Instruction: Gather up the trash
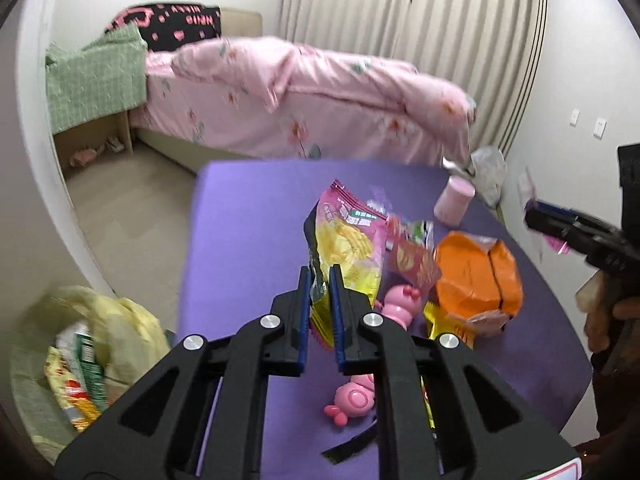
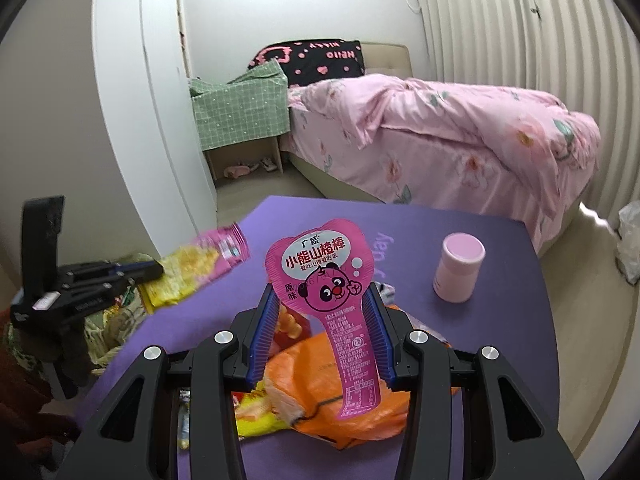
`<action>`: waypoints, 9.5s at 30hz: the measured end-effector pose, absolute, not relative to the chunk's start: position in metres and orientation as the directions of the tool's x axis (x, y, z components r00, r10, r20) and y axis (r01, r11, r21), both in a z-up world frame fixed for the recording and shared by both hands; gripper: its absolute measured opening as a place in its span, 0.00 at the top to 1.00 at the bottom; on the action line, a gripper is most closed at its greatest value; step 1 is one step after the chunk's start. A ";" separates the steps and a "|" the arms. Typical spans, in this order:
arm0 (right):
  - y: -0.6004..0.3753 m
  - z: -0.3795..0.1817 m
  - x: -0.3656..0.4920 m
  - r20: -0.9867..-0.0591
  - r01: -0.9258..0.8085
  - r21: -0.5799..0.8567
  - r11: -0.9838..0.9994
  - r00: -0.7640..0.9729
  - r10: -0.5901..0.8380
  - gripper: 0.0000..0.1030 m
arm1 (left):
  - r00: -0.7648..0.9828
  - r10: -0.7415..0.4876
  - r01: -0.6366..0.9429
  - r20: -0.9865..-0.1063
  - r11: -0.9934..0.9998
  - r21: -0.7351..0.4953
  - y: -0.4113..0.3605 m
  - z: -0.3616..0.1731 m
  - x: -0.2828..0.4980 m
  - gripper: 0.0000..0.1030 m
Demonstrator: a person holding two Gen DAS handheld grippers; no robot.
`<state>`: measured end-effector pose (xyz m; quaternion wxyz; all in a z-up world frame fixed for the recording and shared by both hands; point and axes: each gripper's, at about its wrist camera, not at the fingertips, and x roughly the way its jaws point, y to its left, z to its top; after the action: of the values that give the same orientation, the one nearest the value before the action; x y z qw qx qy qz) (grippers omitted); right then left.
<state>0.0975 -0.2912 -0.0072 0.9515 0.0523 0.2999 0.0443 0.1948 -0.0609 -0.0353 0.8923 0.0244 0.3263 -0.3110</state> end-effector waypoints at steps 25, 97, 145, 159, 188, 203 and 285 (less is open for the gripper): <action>-0.171 0.033 0.128 -0.544 -0.267 0.020 0.964 0.806 0.234 0.60 | 0.779 -0.276 0.186 -0.562 0.959 -0.212 0.144 -0.039 0.173 0.91; -0.036 -0.009 0.200 -0.659 -0.495 0.049 0.867 0.637 0.401 0.37 | 0.794 -0.261 0.075 -0.548 0.938 -0.339 0.206 -0.046 0.145 0.39; -0.347 -0.101 0.107 -0.762 0.297 0.185 0.937 0.645 -0.054 0.34 | 0.394 -0.605 0.658 -0.692 0.711 -0.247 -0.043 -0.100 0.124 0.37; -0.347 -0.108 0.053 -0.786 0.248 0.116 0.962 0.614 -0.064 0.41 | 0.366 -0.564 0.713 -0.740 0.681 -0.166 -0.076 -0.110 0.124 0.38; -0.228 -0.119 0.088 -0.777 0.008 0.312 0.950 0.578 0.250 0.56 | 0.401 -0.597 0.563 -0.695 0.759 -0.328 0.000 -0.101 0.136 0.68; -0.301 -0.114 0.048 -0.788 0.086 0.224 0.971 0.602 0.129 0.87 | 0.315 -0.557 0.714 -0.768 0.672 -0.195 -0.084 -0.116 0.123 0.50; -0.106 -0.010 0.173 -0.651 -0.384 0.121 0.915 0.665 0.365 0.82 | 0.570 -0.179 0.105 -0.802 0.984 -0.146 0.147 -0.164 0.242 0.74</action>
<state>0.1728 -0.1061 -0.0102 0.9124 -0.0132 0.3539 0.2053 0.2416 0.1473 -0.1643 0.8852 -0.0409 0.4565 -0.0802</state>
